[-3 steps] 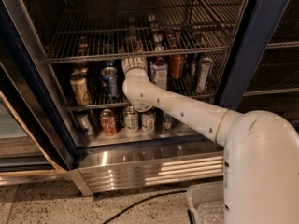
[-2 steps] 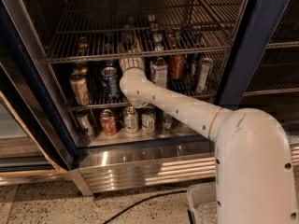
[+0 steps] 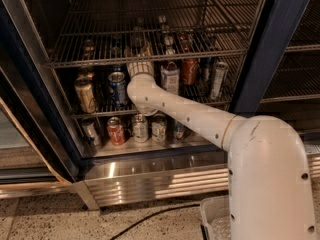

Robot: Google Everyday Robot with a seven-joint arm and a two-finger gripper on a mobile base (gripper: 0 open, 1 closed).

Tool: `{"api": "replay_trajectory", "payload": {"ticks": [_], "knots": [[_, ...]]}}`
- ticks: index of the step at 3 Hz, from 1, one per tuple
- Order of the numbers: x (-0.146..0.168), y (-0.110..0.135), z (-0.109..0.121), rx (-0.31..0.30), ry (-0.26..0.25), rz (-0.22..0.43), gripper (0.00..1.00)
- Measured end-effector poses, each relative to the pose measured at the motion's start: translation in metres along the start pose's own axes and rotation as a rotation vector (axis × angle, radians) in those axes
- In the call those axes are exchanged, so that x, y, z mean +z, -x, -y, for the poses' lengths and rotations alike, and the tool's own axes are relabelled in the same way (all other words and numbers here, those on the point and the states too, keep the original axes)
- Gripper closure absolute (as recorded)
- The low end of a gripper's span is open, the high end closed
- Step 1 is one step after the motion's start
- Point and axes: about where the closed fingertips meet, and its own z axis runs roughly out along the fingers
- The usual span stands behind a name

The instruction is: Pick water bottle from middle shelf of fridge

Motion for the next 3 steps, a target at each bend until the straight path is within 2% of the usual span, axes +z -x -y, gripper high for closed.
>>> {"api": "replay_trajectory", "payload": {"ticks": [1,2,3], "knots": [[0.0,0.0,0.0,0.0,0.0,0.0,0.39],[-0.0076,0.001,-0.0092,0.02,0.03,-0.003,0.39],[-0.0074,0.0009,-0.0087,0.02,0.03,-0.003,0.4]]}}
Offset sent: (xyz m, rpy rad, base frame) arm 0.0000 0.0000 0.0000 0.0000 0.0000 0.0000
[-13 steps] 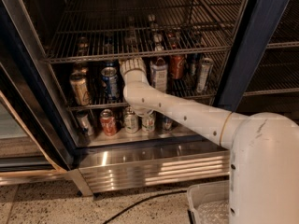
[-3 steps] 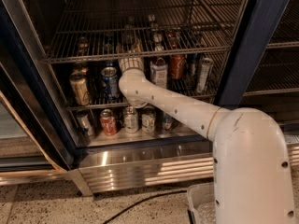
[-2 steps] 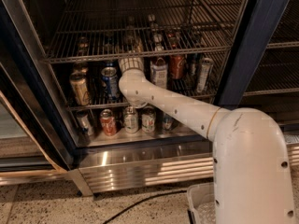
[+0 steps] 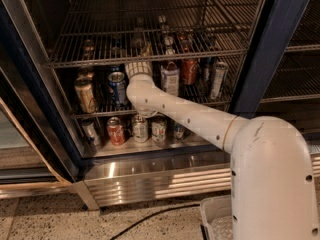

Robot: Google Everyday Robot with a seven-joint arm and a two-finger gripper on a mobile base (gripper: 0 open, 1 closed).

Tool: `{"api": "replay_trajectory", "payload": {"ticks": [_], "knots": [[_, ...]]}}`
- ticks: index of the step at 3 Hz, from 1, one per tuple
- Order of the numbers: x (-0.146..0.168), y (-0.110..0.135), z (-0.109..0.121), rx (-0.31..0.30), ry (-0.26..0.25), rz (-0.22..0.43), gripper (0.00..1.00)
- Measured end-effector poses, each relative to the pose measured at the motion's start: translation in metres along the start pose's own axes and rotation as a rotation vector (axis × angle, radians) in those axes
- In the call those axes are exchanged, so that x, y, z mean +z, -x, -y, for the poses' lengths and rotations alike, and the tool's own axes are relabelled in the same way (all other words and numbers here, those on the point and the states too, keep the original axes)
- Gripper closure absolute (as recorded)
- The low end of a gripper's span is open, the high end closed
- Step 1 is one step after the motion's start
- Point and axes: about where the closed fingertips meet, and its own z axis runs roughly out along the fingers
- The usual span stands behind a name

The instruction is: Pick water bottle from middle shelf of fridge

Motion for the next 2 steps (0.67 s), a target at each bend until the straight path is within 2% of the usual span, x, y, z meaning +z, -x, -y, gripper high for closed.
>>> {"api": "replay_trajectory", "payload": {"ticks": [2], "knots": [[0.0025,-0.0015,0.0104,-0.003,-0.022,-0.002,0.4]]}}
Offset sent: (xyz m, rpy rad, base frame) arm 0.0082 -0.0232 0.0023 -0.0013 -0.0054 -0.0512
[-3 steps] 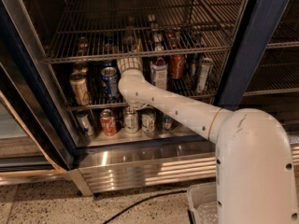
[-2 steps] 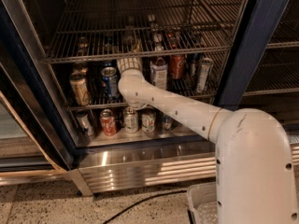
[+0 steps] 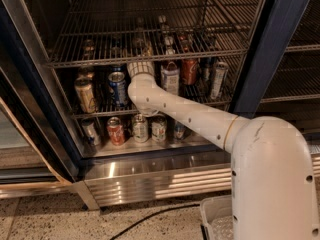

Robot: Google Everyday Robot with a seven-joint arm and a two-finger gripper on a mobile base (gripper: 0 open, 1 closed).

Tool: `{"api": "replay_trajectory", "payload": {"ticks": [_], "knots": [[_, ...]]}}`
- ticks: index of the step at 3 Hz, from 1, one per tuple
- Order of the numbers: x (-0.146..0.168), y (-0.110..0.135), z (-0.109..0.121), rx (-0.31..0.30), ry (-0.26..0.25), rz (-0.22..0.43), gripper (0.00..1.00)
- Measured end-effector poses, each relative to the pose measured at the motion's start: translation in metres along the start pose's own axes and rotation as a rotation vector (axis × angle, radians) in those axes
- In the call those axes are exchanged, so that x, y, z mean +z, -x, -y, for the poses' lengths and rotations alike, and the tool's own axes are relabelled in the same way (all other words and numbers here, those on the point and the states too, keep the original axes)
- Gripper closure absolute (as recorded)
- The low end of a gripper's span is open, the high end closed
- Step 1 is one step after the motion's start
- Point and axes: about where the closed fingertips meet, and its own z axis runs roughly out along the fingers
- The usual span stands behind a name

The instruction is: Pick water bottle from middle shelf of fridge

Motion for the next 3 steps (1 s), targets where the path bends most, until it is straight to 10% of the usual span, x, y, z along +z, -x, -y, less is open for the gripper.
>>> {"api": "replay_trajectory", "payload": {"ticks": [3], "knots": [[0.012,0.003,0.035,-0.018,-0.048,0.002,0.41]]}}
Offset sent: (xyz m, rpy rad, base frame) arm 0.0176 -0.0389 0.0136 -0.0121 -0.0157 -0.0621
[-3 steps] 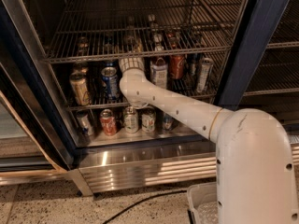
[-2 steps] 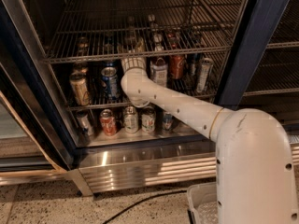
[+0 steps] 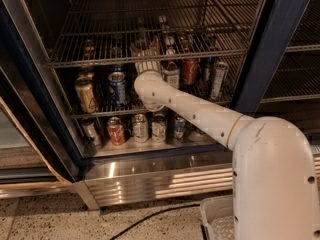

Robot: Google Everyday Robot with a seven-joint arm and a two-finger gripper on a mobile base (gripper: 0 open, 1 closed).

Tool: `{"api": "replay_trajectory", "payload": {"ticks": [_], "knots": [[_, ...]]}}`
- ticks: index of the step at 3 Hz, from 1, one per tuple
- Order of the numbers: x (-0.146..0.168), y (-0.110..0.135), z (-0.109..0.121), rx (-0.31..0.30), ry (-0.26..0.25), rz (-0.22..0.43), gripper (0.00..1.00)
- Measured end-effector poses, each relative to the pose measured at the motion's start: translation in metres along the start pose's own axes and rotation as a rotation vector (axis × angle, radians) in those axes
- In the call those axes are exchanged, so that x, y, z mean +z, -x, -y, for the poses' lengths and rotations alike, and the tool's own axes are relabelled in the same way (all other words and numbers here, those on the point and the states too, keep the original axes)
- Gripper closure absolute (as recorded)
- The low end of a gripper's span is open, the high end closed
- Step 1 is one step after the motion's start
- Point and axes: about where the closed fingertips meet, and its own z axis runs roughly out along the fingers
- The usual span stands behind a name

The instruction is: Pick water bottle from middle shelf of fridge

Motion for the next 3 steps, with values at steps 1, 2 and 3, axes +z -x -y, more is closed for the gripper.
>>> {"api": "replay_trajectory", "payload": {"ticks": [1,2,3], "knots": [[0.0,0.0,-0.001,0.0,0.001,0.0,0.49],[-0.005,-0.002,-0.034,0.018,0.049,-0.012,0.47],[-0.005,-0.002,-0.034,0.018,0.049,-0.012,0.46]]}}
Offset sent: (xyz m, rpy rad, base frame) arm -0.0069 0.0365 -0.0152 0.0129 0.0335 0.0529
